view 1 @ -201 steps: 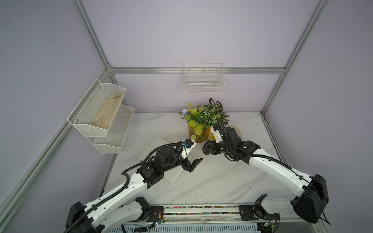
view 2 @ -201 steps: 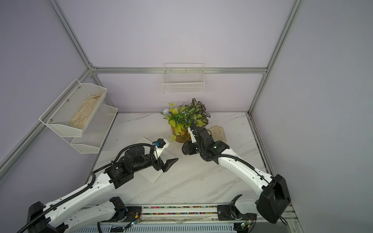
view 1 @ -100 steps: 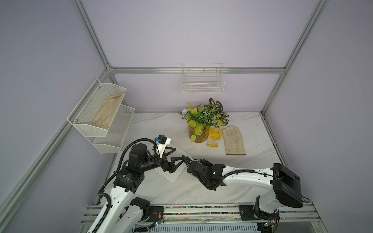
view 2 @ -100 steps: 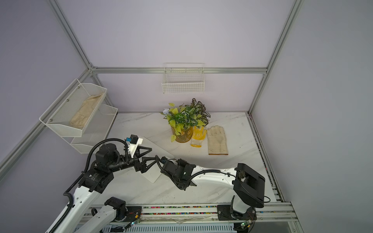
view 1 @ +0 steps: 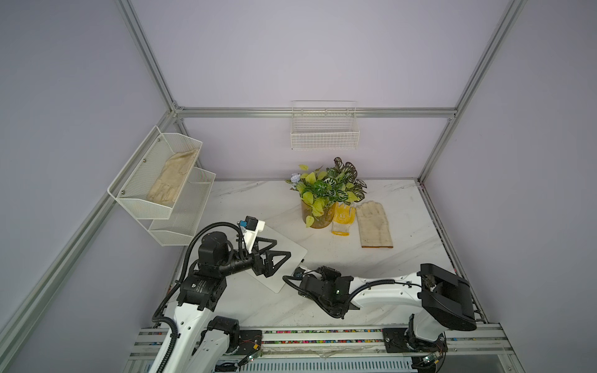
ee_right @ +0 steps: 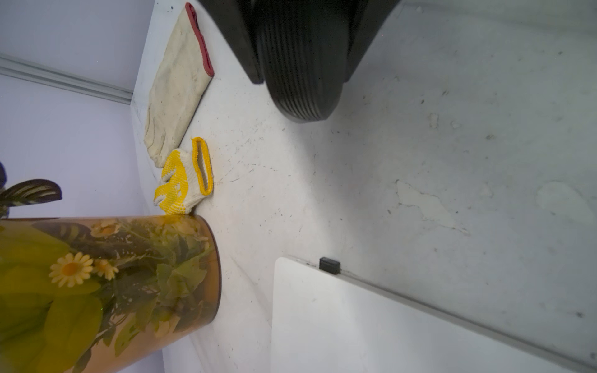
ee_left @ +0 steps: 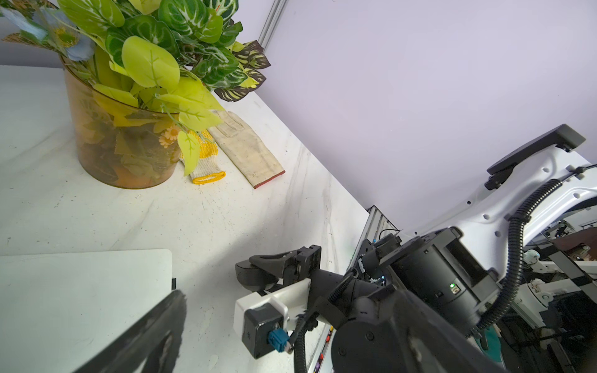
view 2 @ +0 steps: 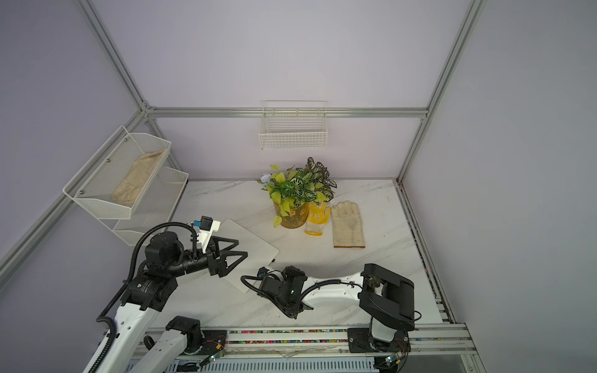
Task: Insert the wireless mouse receiver into the laptop
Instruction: Place the mouse at the center of the board.
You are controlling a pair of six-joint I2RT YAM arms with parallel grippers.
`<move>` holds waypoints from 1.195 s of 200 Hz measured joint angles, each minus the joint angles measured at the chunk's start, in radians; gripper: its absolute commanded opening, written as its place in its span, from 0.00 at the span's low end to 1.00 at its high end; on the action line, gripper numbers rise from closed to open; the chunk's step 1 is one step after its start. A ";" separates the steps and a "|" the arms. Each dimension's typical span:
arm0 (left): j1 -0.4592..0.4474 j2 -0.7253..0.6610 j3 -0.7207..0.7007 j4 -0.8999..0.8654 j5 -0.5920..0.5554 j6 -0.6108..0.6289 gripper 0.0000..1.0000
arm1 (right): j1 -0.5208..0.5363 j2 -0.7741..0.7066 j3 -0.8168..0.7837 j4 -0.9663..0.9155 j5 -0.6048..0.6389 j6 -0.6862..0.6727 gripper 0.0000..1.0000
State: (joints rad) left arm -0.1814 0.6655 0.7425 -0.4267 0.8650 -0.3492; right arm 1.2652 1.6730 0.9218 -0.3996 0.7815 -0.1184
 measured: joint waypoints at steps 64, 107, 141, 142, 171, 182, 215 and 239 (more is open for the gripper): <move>0.003 -0.013 0.000 -0.009 -0.016 0.000 1.00 | 0.003 0.066 -0.011 0.008 -0.001 0.055 0.58; 0.003 -0.013 0.000 -0.008 -0.028 0.000 1.00 | 0.013 0.079 0.001 -0.040 -0.001 0.110 0.74; 0.003 -0.013 0.000 -0.008 -0.032 0.000 1.00 | 0.023 0.106 0.073 -0.110 -0.018 0.156 0.87; 0.003 -0.013 0.000 -0.008 -0.032 0.000 1.00 | 0.023 0.106 0.076 -0.112 -0.018 0.154 0.88; 0.003 -0.013 0.001 -0.014 -0.057 0.002 1.00 | 0.023 0.092 0.117 -0.187 -0.069 0.217 0.97; 0.003 -0.017 0.001 -0.020 -0.082 0.008 1.00 | 0.023 0.066 0.127 -0.224 -0.101 0.262 0.97; 0.003 -0.041 0.001 -0.040 -0.220 0.040 1.00 | 0.018 -0.024 0.172 -0.333 -0.195 0.463 0.97; 0.003 -0.049 0.001 -0.050 -0.357 0.059 1.00 | -0.005 -0.042 0.191 -0.384 -0.272 0.664 0.97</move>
State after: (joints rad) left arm -0.1787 0.6163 0.7437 -0.4763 0.5079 -0.2905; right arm 1.2598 1.6310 1.1126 -0.7834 0.5095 0.5453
